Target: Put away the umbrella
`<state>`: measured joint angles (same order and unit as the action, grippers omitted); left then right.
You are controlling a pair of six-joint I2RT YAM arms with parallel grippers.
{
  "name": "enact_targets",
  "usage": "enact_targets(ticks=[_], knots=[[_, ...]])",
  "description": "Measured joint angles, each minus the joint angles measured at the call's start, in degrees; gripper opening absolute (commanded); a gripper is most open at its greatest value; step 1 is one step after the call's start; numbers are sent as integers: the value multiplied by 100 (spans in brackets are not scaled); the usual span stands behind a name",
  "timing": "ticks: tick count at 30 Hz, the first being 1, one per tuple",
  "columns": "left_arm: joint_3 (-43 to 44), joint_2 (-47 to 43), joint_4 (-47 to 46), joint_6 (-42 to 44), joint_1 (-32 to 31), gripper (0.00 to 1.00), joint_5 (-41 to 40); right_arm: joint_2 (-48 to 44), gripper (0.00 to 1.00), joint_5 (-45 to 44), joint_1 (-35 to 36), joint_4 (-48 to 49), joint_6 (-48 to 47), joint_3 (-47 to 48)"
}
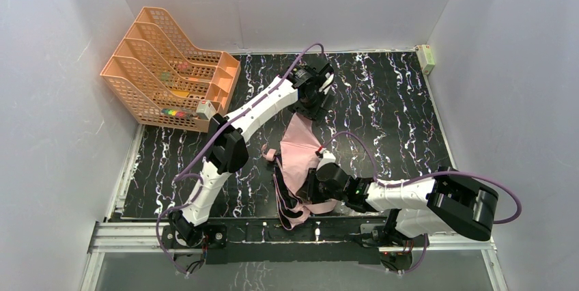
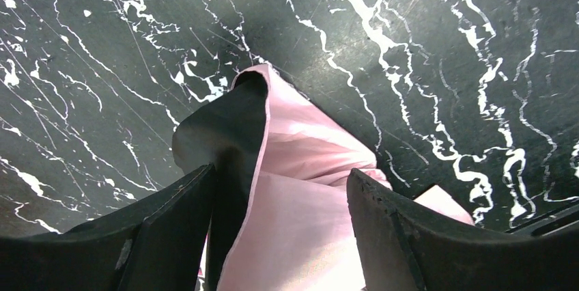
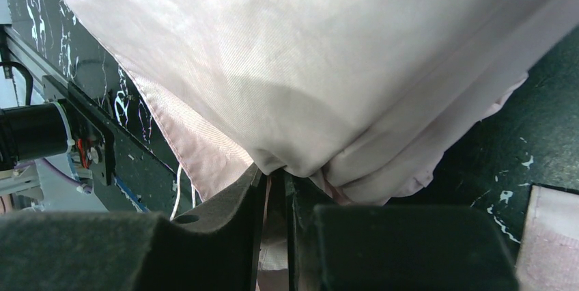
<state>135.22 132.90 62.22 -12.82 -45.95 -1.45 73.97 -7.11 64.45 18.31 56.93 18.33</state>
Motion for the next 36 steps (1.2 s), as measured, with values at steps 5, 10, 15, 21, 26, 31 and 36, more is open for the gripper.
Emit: enact_targets(ticks=[5, 10, 15, 21, 26, 31, 36], knots=[[-125, 4, -7, 238, 0, 62, -127, 0, 25, 2, 0, 24, 0, -13], [-140, 15, -52, 422, 4, 59, -221, 0, 25, 2, 0, 26, 2, -13], [-140, 114, -151, 579, 15, 58, -225, 0, 25, 2, 0, 26, 9, -13], [-140, 278, -240, 737, 48, 56, -210, 0, 25, 2, 0, 33, 17, -20], [-140, 409, -284, 837, 81, 46, -195, 0, 25, 2, 0, 52, 17, -31], [-136, 470, -330, 907, 116, 26, -208, -4, 25, 2, 0, 87, 22, -50], [-92, 470, -411, 940, 136, 4, -267, -4, 25, 2, 0, 90, 22, -50]])
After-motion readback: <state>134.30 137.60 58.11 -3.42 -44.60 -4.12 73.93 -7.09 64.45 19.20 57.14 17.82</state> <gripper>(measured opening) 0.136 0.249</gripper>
